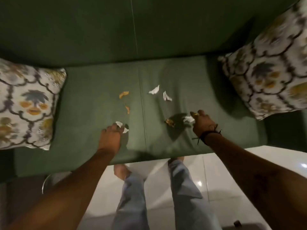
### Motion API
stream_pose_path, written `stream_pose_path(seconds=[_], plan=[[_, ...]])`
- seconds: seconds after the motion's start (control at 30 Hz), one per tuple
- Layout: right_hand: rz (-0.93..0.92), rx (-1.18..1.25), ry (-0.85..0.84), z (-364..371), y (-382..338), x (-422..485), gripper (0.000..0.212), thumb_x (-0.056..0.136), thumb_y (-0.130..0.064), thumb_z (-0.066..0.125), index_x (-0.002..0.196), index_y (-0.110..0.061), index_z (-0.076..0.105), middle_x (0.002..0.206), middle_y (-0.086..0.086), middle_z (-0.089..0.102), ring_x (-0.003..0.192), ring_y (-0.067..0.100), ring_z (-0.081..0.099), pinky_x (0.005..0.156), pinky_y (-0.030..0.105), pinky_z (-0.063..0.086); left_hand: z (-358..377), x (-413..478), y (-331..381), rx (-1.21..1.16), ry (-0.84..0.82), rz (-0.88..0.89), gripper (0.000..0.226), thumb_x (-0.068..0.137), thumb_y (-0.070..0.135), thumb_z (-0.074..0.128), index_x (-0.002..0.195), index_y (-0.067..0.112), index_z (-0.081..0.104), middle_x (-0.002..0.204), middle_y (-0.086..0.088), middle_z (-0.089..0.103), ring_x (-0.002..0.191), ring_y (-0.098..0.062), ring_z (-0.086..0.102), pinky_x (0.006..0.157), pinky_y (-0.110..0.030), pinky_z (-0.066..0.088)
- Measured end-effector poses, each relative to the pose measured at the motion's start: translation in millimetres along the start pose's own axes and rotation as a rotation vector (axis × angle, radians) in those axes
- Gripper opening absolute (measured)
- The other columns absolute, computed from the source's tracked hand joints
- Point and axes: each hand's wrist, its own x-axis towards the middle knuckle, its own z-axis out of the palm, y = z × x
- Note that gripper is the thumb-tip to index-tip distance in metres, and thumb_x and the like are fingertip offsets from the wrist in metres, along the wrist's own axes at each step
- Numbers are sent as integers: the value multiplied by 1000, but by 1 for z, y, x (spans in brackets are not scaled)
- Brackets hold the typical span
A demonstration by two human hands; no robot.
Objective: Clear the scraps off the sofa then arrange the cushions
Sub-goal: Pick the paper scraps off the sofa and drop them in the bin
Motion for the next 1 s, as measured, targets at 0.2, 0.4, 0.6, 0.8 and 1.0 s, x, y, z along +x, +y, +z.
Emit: stream_pose_path(seconds=[0.2,0.4,0.6,0.8,1.0], plan=[[85,212,108,62,3,43,25,90,-22,61,111,-10,67,116,19,54,101,41,56,89,44,50,57,49,-4,-169,169,96,46,80,-3,73,123,8,63,120,-27,61,105,-47,61,90,-46,54],[-15,306,218,72,-3,33,17,90,-11,61,99,-3,72,111,23,62,100,42,58,87,46,52,68,42,-1,-349,329,27,19,81,1,69,98,8,75,97,-20,67,85,-41,67,68,-44,59],[-198,439,275,71,-52,25,26,82,-9,73,104,2,66,116,26,60,100,45,58,86,47,52,41,66,19,-714,546,-235,8,83,12,76,88,7,78,113,-16,64,106,-34,57,86,-36,48],[-133,177,109,80,-69,38,20,88,-9,62,103,-2,71,110,23,62,96,41,61,83,40,53,14,114,28,-999,543,-430,10,84,10,73,89,1,76,107,-19,62,99,-33,62,82,-35,52],[41,683,267,44,-83,61,51,79,2,68,127,-7,53,74,-1,66,76,24,63,79,34,54,16,131,32,-1076,544,-449,3,83,0,70,81,0,72,92,-21,70,84,-34,66,73,-36,51]])
